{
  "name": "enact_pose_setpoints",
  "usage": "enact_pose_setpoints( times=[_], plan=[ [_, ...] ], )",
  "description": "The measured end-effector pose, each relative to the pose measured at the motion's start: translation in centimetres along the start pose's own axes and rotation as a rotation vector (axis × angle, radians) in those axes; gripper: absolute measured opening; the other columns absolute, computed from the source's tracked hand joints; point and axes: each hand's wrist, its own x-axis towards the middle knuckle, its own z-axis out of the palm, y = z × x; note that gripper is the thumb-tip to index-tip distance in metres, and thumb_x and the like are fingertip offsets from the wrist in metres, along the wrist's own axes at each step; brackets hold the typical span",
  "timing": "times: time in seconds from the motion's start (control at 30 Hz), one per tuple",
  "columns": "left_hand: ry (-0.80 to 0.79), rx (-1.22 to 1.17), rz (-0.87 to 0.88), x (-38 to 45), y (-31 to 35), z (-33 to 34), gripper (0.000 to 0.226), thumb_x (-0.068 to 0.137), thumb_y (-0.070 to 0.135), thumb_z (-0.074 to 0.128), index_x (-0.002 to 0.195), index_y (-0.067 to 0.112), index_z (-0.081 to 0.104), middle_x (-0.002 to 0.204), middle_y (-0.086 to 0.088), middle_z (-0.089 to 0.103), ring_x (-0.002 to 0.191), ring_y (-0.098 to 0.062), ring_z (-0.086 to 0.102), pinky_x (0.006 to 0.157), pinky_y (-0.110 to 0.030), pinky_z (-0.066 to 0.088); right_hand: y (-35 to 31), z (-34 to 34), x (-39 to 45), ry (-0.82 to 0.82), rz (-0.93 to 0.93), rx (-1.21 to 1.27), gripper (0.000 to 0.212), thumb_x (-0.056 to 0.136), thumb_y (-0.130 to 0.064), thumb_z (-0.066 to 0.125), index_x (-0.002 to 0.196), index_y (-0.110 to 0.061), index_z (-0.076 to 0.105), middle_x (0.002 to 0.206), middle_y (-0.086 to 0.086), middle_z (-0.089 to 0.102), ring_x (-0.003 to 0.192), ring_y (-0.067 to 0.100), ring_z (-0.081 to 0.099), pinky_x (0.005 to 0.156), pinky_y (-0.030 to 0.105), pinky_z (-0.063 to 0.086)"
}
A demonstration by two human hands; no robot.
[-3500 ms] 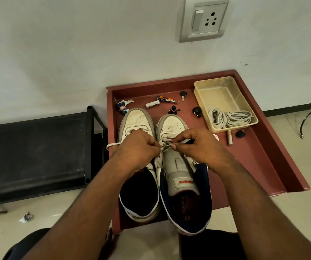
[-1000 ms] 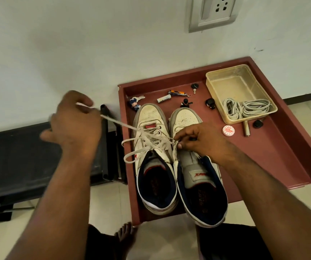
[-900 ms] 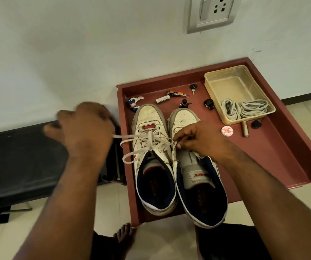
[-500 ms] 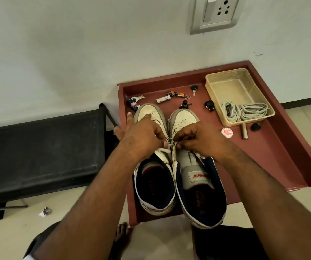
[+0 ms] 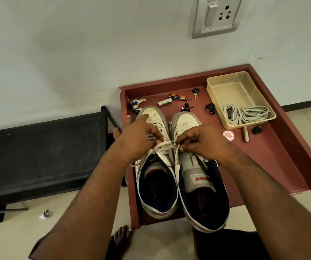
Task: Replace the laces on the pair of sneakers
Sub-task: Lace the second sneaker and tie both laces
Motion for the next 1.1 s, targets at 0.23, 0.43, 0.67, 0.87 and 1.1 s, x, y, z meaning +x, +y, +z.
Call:
enact_pose_setpoints(
  times=[0.23,0.43,0.67,0.87,1.1],
  plan=[
    [0.276,0.009,-0.110,-0.1,-2.1,-3.0,0.010,0.090,0.028,0.067,0.088,0.038,0.068,0.155,0.015,0.033,0.148,-0.023,0.020,0.113,-0.067,0.006,-0.1,-0.2,-0.2,-0.016,-0.025,-0.015,0.034,0.077,-0.004,0.077,0.078,-0.037,0.071,0.067,-0.023,0.070,0.064,-0.004,0.065,0.065,0.018,0.053],
    [0.808,-0.040,-0.465,-1.7,-7.5,-7.0,0.025,0.086,0.017,0.055,0.104,0.034,0.059,0.152,-0.005,0.033,0.145,-0.039,0.020,0.107,-0.069,0.019,-0.1,-0.2,-0.1,-0.007,-0.031,-0.024,0.037,0.077,-0.002,0.077,0.076,-0.039,0.070,0.067,-0.019,0.070,0.062,-0.002,0.064,0.066,0.021,0.055],
    [0.059,0.041,0.027,-1.0,3.6,1.0,0.017,0.087,0.037,0.066,0.103,0.042,0.071,0.165,0.007,0.003,0.149,-0.028,-0.020,0.111,-0.062,-0.016,-0.1,-0.3,-0.3,0.007,-0.053,-0.094,0.026,0.078,-0.002,0.076,0.093,-0.022,0.077,0.070,-0.022,0.068,0.061,-0.008,0.062,0.058,0.011,0.047],
    [-0.022,0.257,-0.040,-0.3,4.2,2.2,0.029,0.094,0.045,0.055,0.119,0.035,0.066,0.165,0.001,0.007,0.149,-0.036,-0.017,0.110,-0.071,-0.010,-0.2,-0.3,-0.2,0.021,-0.088,-0.159,0.026,0.077,-0.003,0.076,0.094,-0.022,0.077,0.075,-0.022,0.068,0.075,-0.003,0.066,0.072,0.020,0.055],
    [0.037,0.308,-0.042,-0.7,4.2,2.4,0.030,0.089,0.035,0.065,0.119,0.040,0.064,0.165,-0.002,0.006,0.148,-0.040,-0.017,0.110,-0.073,-0.008,-0.5,-0.3,-0.3,0.023,-0.093,-0.191,0.026,0.077,-0.004,0.076,0.098,-0.020,0.077,0.088,-0.011,0.073,0.080,-0.001,0.067,0.077,0.016,0.053]
  ],
)
